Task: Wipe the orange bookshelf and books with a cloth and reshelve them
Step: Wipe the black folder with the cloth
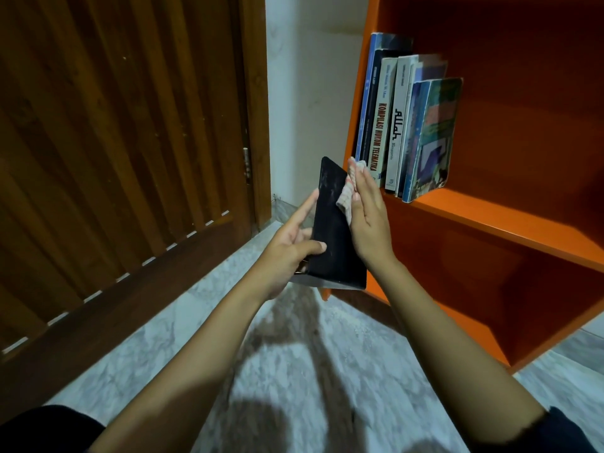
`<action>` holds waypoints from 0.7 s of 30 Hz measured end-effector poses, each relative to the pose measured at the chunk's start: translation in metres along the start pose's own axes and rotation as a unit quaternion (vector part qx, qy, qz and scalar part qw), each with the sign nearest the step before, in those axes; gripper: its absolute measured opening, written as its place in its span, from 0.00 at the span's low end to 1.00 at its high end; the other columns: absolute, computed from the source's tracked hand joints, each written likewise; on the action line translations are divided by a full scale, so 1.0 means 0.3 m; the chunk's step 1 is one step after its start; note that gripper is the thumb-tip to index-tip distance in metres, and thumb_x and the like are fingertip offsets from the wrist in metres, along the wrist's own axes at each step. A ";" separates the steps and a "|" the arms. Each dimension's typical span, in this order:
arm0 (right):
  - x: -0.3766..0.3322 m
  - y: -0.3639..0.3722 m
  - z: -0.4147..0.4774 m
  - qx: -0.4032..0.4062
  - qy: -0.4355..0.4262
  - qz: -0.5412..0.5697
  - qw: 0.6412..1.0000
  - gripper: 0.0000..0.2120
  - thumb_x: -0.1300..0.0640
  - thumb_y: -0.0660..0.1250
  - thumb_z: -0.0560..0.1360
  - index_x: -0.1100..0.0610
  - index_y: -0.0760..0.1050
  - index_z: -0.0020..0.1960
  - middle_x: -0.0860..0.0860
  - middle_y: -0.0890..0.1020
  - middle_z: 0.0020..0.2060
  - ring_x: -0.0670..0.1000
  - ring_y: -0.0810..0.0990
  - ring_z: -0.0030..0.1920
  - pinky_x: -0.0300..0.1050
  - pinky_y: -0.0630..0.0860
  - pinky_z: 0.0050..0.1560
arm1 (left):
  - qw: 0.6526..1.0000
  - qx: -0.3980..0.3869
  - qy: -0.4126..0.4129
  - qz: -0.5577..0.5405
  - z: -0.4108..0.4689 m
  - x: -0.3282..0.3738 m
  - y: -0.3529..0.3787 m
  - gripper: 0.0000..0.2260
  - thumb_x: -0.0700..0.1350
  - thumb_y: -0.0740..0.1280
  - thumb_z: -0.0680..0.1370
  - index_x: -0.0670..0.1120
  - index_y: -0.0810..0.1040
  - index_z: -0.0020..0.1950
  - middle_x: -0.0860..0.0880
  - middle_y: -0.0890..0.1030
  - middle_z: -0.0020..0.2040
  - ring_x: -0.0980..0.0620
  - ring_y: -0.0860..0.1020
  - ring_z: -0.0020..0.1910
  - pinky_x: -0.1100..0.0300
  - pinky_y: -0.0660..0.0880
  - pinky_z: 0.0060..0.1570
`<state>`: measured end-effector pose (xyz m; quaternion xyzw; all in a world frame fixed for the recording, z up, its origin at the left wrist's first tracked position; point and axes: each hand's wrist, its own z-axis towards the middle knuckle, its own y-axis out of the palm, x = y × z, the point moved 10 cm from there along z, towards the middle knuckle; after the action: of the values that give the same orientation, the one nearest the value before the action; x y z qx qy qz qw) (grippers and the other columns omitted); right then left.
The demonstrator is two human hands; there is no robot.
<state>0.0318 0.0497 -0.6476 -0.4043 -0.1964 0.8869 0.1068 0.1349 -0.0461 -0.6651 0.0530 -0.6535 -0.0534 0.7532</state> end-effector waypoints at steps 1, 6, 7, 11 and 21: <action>-0.011 0.004 0.005 -0.010 -0.017 -0.006 1.000 0.22 0.50 0.46 0.81 0.44 0.57 0.75 0.47 0.58 0.76 0.43 0.53 0.75 0.43 0.51 0.73 | 1.000 -0.004 -0.001 0.001 0.001 0.003 0.001 0.34 0.27 0.58 0.77 0.56 0.57 0.75 0.48 0.83 0.49 0.41 0.77 0.52 0.48 0.72 0.55; -0.032 0.025 0.004 -0.044 -0.047 -0.013 0.998 0.21 0.49 0.47 0.82 0.45 0.58 0.75 0.47 0.59 0.75 0.46 0.55 0.75 0.53 0.54 0.75 | 0.999 -0.015 -0.022 0.020 -0.005 0.001 0.002 0.34 0.27 0.58 0.77 0.55 0.55 0.76 0.45 0.82 0.52 0.39 0.77 0.53 0.40 0.68 0.60; -0.037 0.030 0.004 -0.048 -0.051 -0.015 0.997 0.22 0.48 0.46 0.81 0.46 0.58 0.75 0.47 0.59 0.75 0.46 0.55 0.75 0.54 0.55 0.74 | 0.999 -0.017 -0.025 0.021 -0.004 -0.002 0.003 0.34 0.27 0.58 0.77 0.55 0.55 0.76 0.45 0.82 0.52 0.41 0.78 0.52 0.42 0.71 0.58; -0.067 0.035 0.009 -0.060 -0.075 -0.008 0.995 0.22 0.46 0.46 0.80 0.45 0.58 0.74 0.47 0.59 0.75 0.45 0.56 0.75 0.54 0.56 0.74 | 0.999 -0.027 -0.037 0.013 0.001 -0.019 0.001 0.34 0.27 0.58 0.77 0.56 0.55 0.75 0.45 0.82 0.53 0.48 0.82 0.48 0.56 0.78 0.49; -0.089 0.039 0.000 -0.102 -0.109 -0.030 0.988 0.21 0.48 0.48 0.81 0.45 0.59 0.73 0.45 0.59 0.74 0.45 0.56 0.74 0.55 0.56 0.73 | 0.999 -0.033 -0.039 0.014 0.001 -0.028 0.005 0.33 0.28 0.58 0.77 0.55 0.55 0.75 0.45 0.81 0.52 0.49 0.82 0.46 0.59 0.78 0.46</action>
<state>0.0490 0.0297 -0.6347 -0.3077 -0.3084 0.8974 0.0694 0.1335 -0.0435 -0.6732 0.0166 -0.6811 -0.0662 0.7290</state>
